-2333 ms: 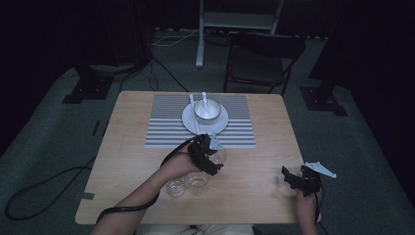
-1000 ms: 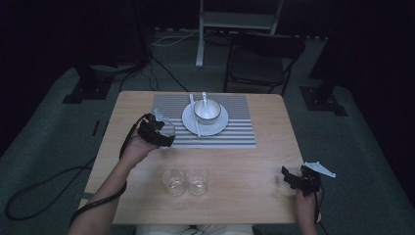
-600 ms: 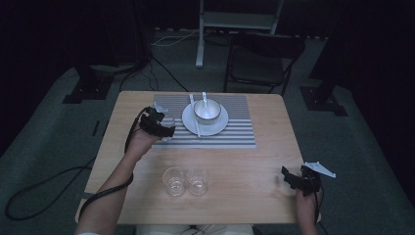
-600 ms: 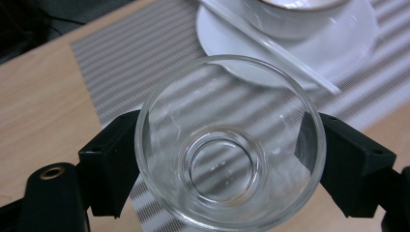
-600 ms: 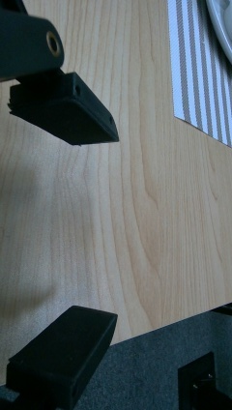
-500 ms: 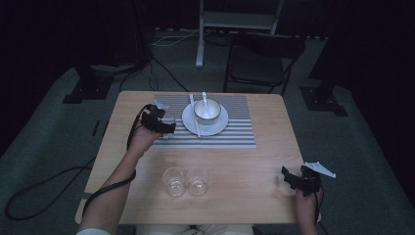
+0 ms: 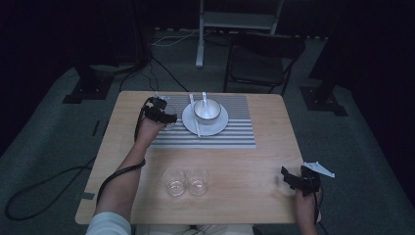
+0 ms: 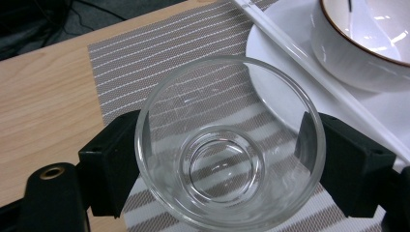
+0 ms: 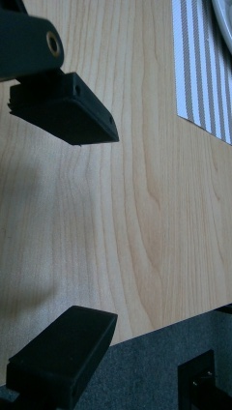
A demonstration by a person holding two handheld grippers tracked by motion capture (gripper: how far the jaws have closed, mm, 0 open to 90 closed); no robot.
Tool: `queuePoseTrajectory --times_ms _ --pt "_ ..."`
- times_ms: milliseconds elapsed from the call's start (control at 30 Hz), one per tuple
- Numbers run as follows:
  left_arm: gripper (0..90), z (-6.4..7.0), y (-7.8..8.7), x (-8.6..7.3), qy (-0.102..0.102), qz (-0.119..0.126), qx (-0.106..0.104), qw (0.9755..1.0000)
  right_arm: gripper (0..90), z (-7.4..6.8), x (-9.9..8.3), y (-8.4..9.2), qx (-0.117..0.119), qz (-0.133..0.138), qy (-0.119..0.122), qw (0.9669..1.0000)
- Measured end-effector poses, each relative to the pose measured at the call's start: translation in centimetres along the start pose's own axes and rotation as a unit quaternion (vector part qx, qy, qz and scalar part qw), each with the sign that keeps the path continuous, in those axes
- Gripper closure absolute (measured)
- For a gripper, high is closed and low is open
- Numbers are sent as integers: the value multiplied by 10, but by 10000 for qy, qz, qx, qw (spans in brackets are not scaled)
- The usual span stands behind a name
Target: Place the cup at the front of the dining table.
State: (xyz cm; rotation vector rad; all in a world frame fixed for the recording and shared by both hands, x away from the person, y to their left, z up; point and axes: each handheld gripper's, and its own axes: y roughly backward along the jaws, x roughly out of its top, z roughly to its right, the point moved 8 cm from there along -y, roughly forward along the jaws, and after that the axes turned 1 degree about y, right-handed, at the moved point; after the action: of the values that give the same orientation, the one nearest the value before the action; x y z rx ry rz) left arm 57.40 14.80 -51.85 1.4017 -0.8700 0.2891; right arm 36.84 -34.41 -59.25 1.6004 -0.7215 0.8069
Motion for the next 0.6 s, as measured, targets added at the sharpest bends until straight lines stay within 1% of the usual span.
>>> queuePoseTrajectory --times_ms 67,167,333,367,400,500,600 --pt "185 -2 -4 4 118 29 9 9999 134 0 0 0 9 -5 -14 10000" --pt "185 -3 -11 6 158 -12 49 9999 134 0 0 0 21 -17 -15 10000" --pt "185 -5 -22 4 183 -162 83 9997 135 0 0 0 38 -14 -17 10000" --pt "185 -5 -23 3 186 -157 100 9997 134 0 0 0 35 -11 -11 10000" --pt "185 -5 -25 2 235 -153 116 9995 134 0 0 0 35 -14 -17 10000" --pt "185 -7 -26 1 387 -53 52 9992 134 0 0 0 37 -10 4 10000" --pt "184 -6 -26 0 347 7 68 9994 135 0 0 0 36 -15 1 10000"
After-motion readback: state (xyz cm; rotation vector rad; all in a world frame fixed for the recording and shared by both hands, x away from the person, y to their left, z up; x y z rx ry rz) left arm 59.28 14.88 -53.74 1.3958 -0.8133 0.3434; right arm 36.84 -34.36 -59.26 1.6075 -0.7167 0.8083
